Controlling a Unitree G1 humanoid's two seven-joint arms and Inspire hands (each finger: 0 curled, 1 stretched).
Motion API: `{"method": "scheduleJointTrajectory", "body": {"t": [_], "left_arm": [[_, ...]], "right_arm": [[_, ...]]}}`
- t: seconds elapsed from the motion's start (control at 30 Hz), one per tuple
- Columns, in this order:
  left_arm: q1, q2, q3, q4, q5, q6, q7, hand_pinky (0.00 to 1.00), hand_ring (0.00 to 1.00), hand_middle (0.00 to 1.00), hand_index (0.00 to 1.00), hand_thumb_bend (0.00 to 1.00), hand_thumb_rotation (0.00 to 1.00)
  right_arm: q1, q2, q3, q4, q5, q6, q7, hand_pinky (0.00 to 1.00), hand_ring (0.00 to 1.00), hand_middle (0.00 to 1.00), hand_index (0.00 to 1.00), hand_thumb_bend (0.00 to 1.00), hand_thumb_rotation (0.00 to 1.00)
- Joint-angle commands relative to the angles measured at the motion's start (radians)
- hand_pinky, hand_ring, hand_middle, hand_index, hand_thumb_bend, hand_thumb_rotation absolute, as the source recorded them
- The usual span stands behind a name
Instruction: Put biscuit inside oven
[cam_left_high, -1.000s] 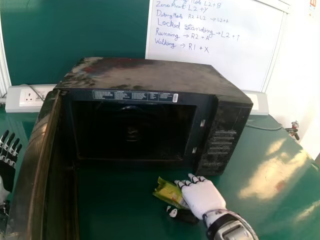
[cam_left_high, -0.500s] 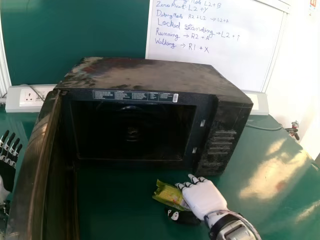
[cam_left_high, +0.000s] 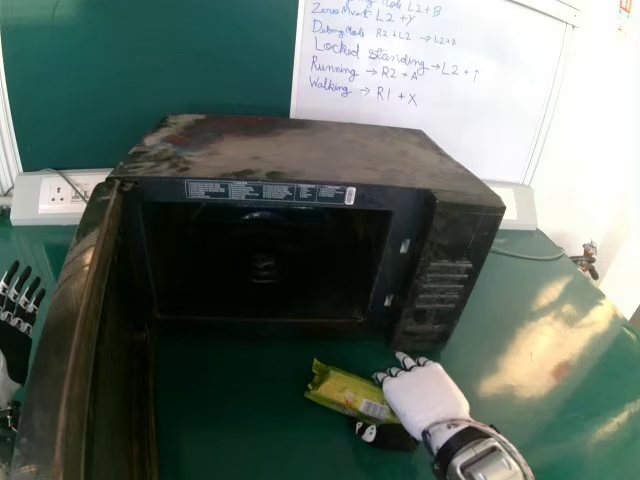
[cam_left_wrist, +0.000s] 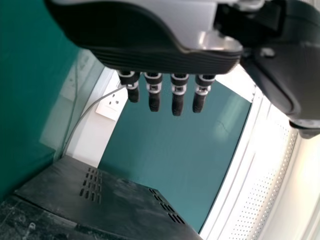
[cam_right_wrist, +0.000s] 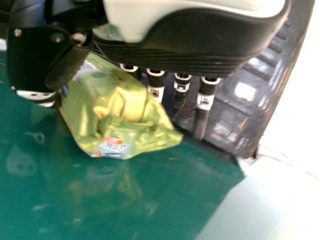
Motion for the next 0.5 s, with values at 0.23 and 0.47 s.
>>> {"method": "scheduleJointTrajectory", "body": {"t": [0.23, 0.47], "left_arm": [[0.029, -0.043, -0.008, 0.044, 0.003, -0.006, 0.003, 1.0, 0.8, 0.83, 0.98, 0.0, 0.0], [0.031, -0.047, -0.007, 0.035, -0.004, 0.005, 0.005, 1.0, 0.8, 0.84, 0.98, 0.0, 0.0]], "right_arm": [[-0.003, 0.021, 0.008, 0.02, -0.03, -0.001, -0.045, 0.46, 0.45, 0.48, 0.5, 0.53, 0.0], [0.007, 0.041, 0.004, 0.015, -0.033, 0.006, -0.077, 0.45, 0.45, 0.48, 0.49, 0.53, 0.0]]}}
